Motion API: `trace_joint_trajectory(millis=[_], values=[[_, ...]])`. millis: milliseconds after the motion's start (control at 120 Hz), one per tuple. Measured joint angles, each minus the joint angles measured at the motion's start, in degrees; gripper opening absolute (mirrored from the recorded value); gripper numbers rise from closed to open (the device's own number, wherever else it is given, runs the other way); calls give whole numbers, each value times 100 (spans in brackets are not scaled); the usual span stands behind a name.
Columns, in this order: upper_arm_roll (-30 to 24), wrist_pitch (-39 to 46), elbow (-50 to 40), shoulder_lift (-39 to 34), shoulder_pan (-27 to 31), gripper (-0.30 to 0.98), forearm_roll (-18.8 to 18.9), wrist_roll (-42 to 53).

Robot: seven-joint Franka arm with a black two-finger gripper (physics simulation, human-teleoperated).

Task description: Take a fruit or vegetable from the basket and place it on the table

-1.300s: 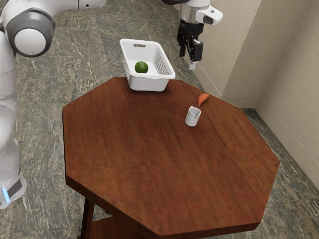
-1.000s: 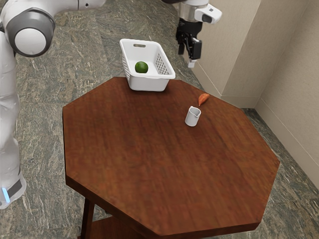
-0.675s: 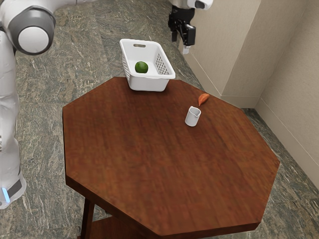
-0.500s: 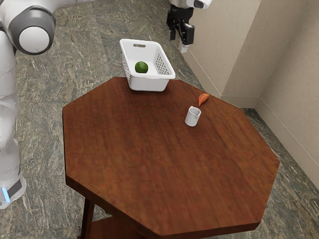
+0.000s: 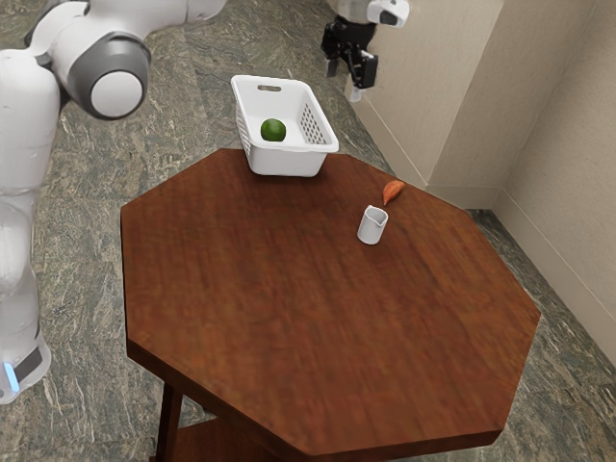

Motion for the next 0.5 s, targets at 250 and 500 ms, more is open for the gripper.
trace_joint_trajectory(millis=[250, 500], values=[[41, 948, -985, -67, 528, 68, 37, 149], [-2355, 1186, -273, 567, 4042, 69, 302, 417]])
